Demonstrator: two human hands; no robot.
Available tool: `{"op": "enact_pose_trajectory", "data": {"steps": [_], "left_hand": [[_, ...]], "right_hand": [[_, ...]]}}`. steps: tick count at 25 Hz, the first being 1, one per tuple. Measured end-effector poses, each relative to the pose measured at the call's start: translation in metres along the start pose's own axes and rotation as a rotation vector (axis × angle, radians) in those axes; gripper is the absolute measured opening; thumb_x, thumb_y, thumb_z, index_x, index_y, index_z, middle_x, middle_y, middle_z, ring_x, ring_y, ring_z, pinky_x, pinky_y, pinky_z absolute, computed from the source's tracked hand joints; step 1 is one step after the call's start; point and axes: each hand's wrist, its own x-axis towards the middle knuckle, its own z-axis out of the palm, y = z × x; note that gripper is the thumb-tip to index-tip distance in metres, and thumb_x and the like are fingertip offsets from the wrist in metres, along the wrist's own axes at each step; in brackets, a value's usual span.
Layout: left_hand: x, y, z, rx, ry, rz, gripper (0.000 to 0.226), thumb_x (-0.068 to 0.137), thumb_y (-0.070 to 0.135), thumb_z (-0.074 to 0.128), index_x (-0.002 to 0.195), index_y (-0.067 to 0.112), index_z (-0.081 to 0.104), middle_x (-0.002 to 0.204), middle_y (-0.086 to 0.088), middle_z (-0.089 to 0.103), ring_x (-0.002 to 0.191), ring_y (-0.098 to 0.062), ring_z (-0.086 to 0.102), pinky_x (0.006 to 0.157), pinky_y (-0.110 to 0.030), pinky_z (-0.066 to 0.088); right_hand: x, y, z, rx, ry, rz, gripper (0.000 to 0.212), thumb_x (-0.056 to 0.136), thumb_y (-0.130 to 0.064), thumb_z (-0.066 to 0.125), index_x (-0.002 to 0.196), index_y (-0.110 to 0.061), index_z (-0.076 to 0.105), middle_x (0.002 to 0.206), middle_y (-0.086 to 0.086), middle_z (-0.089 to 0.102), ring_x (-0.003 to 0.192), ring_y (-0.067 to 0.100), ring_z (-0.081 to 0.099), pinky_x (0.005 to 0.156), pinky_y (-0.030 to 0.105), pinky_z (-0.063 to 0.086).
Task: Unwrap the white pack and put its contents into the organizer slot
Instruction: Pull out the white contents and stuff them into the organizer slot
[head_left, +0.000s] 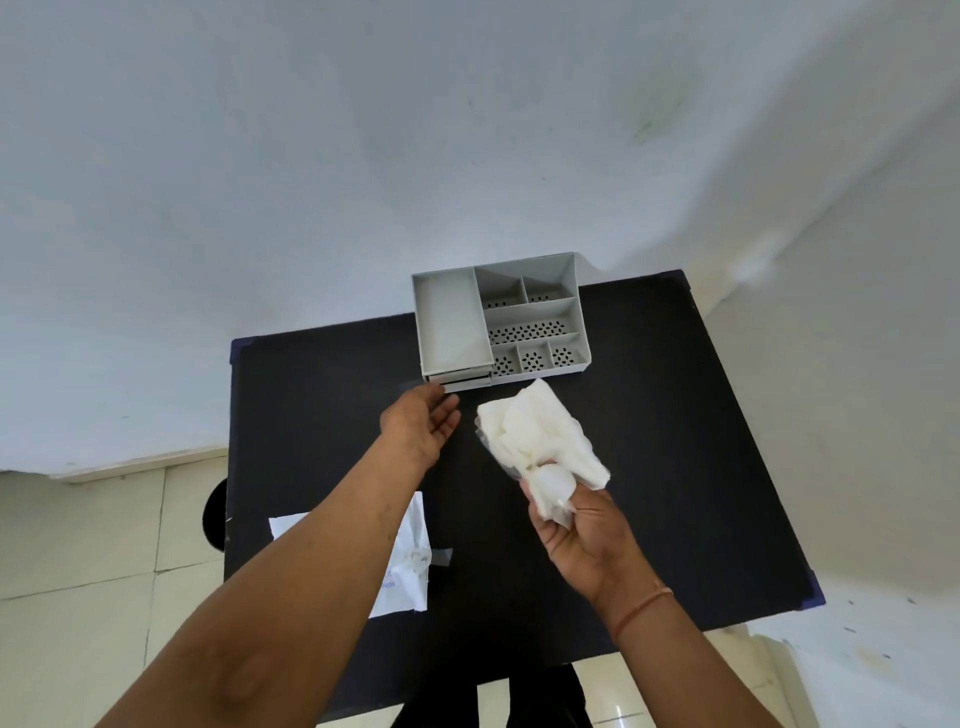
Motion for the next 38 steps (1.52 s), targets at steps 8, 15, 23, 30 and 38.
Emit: {"op": "enact_pose_trajectory", "data": {"steps": [8,15,23,30,38], "left_hand": [[0.018,0.007,0.021,0.033,0.116,0.044,0.027,0.097,-0.002,0.064,0.122,0.006,0.072,0.112,-0.008,0.081,0.086,-0.019,0.079,0.102,-0.049,0.057],[0.017,0.002,0.015,0.072,0.113,0.044,0.025,0.091,0.002,0.078,0.115,0.009,0.075,0.112,-0.009,0.082,0.078,-0.018,0.074,0.102,-0.05,0.059],[0.0,-0.006,0.009,0.119,0.118,0.031,0.006,0.087,0.006,0.069,0.089,0.01,0.073,0.088,-0.008,0.077,0.091,-0.025,0.075,0.099,-0.048,0.057],[-0.021,-0.052,-0.028,0.164,0.114,-0.032,0.008,0.093,0.01,0.066,0.094,0.012,0.074,0.099,-0.006,0.078,0.082,-0.02,0.071,0.095,-0.048,0.055],[-0.03,-0.049,-0.037,0.146,0.071,0.013,0.019,0.095,0.019,0.068,0.112,0.015,0.077,0.111,-0.006,0.079,0.099,-0.025,0.076,0.105,-0.055,0.052]], "right_hand": [[-0.001,-0.002,0.017,-0.016,0.035,-0.077,0.038,0.096,-0.004,0.064,0.131,-0.018,0.068,0.125,0.015,0.076,0.106,0.033,0.075,0.067,0.035,0.065],[0.012,-0.004,0.036,-0.082,-0.012,-0.089,0.041,0.095,-0.005,0.069,0.134,-0.018,0.067,0.131,0.017,0.072,0.118,0.037,0.071,0.072,0.036,0.065],[0.021,-0.006,0.04,-0.111,-0.028,-0.069,0.037,0.094,-0.003,0.069,0.128,-0.018,0.07,0.132,0.019,0.071,0.124,0.039,0.067,0.081,0.04,0.063],[0.019,-0.01,0.046,-0.104,-0.023,-0.078,0.038,0.094,0.0,0.067,0.13,-0.013,0.069,0.126,0.019,0.074,0.096,0.03,0.077,0.073,0.036,0.064],[0.033,-0.009,0.034,-0.075,0.04,-0.075,0.044,0.094,-0.002,0.068,0.136,-0.015,0.065,0.134,0.017,0.071,0.126,0.041,0.065,0.074,0.036,0.066]]}}
